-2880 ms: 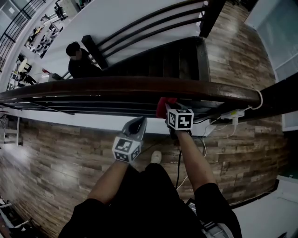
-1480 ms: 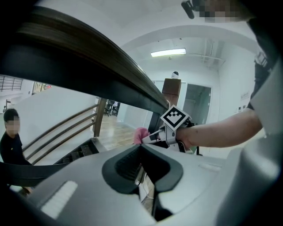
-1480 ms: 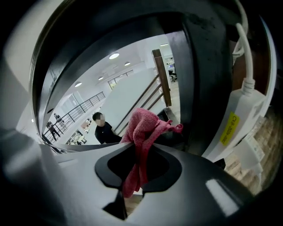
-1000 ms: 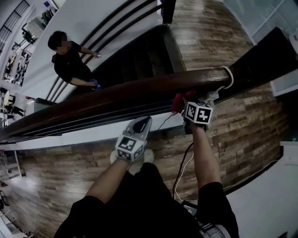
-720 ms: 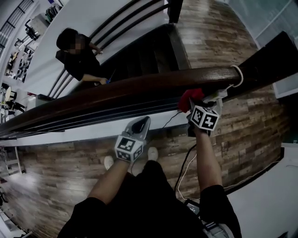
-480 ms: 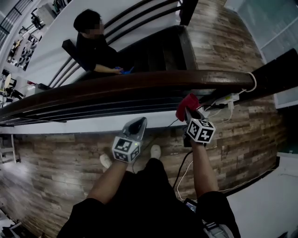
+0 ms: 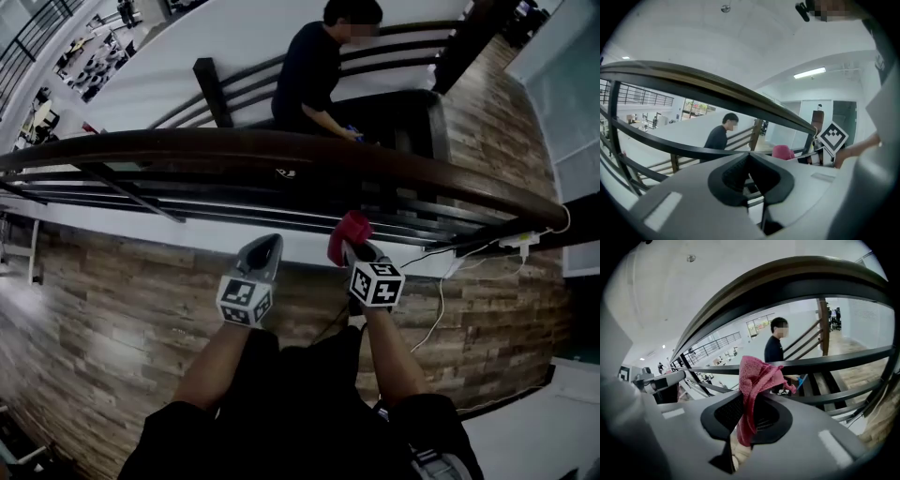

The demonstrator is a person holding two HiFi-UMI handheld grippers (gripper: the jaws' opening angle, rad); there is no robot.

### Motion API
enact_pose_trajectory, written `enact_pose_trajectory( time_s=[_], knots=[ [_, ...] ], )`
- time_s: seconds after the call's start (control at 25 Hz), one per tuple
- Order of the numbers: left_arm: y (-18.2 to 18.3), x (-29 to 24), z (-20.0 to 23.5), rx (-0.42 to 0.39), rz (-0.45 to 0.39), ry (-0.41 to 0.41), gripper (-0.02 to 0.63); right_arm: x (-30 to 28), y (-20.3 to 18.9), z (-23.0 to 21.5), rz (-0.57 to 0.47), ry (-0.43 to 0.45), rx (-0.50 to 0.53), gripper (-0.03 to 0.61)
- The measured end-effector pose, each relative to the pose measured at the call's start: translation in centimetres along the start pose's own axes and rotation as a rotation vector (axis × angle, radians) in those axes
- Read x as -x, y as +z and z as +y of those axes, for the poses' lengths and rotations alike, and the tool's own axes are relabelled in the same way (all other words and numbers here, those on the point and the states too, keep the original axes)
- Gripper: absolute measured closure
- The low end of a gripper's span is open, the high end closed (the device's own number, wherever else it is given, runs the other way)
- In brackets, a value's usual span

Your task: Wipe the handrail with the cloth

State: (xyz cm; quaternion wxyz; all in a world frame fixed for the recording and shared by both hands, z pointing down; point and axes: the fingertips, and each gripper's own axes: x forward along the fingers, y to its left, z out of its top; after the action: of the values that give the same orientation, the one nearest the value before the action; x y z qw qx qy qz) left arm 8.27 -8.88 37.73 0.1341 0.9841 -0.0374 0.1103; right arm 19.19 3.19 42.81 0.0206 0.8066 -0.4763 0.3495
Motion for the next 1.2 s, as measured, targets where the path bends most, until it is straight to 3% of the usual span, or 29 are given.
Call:
enact_pose_trajectory(
  time_s=[0.2, 0.4, 0.72, 1.0, 1.2],
  knots=[
    [1.2, 8.9, 9.4, 0.028, -0.026, 0.131, 0.614, -5.3, 0.0, 12.8, 0.055, 0.119, 0.052, 0.532],
    [0.8, 15.9, 14.7, 0.087, -0.085, 0.302, 0.614, -9.8, -0.8, 23.7, 0.155, 0.304, 0.221, 0.532],
    [-2.4, 23.6, 19.5, 0.178, -0.095, 0.505, 0.614, -15.7, -4.1, 34.5, 0.265, 0.476, 0.35, 0.532],
    [-2.9, 25.5, 23.9, 0.195, -0.073, 0.605, 0.614, -23.9, -5.3, 38.8, 0.327, 0.529, 0.204, 0.532],
    [-3.1, 23.6, 26.6, 0.218, -0.051, 0.628, 0.614, -29.2, -5.1, 40.3, 0.337, 0.548, 0.139, 0.532]
  ],
)
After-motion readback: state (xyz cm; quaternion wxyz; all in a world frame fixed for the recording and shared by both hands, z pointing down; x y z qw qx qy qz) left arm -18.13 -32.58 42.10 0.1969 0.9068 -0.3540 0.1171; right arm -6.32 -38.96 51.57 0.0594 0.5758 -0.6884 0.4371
